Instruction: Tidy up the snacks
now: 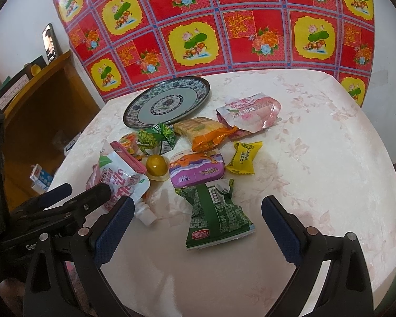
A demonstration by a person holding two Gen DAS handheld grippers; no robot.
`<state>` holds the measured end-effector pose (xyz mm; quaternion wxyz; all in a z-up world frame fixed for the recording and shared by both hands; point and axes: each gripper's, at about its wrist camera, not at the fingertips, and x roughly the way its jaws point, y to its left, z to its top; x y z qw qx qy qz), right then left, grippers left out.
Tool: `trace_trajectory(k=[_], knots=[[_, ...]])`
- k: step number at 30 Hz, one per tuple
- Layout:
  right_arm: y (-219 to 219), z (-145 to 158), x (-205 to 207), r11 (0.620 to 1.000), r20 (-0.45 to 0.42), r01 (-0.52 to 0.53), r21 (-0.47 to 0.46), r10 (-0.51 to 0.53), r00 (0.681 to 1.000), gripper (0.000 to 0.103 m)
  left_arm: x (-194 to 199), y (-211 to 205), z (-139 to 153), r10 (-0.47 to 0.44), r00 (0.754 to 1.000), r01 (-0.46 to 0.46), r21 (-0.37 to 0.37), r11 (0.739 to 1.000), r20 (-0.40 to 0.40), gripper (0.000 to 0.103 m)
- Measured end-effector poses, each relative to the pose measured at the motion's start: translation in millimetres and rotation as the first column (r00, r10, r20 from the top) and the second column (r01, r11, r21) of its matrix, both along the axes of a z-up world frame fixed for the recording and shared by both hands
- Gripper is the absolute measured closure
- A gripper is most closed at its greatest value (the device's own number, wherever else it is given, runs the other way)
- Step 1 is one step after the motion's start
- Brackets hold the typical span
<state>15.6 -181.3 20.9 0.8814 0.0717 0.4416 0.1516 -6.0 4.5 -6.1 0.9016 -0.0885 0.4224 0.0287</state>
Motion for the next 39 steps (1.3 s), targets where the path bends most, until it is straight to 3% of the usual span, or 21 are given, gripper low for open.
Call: trace_trajectory(k=[11,13,15,26,39], knots=[[-1.5,-4.3,0.4,0.998,-0.048,-0.050,-0.039,0.048,0.998,0.004,-2.1,16.3,8.2,-0.010,1.000,0.010,-0.009,1.000,0.014,0.000],[-0.6,-7.1,0.2,0.998,-0.056,-0.055,-0.040,0.052,0.997,0.007,-2.2,18.5,7.7,-0.012,1.000,0.012,-0.011,1.000,0.007,0.000],[-0.8,-9.7,0.9,0.998,-0.068,-0.057,-0.036,0.054,0.996,0.017,-1.9,19.4,7.4,-0.018,1.000,0.018,-0.016,1.000,0.005,0.000],[-7.4,-19.7,3.9,0.999,-0.101,-0.034,-0.011,0.033,0.994,0.026,10.3,-8.4,8.8,-0.135,0.991,0.135,0.015,0.991,0.001,0.001],[-5.5,-20.3,2.6,0.999,-0.090,-0.038,-0.024,0.035,0.995,0.026,25.2,-32.1,-4.7,-0.219,0.975,0.221,0.057,0.974,-0.041,0.018]])
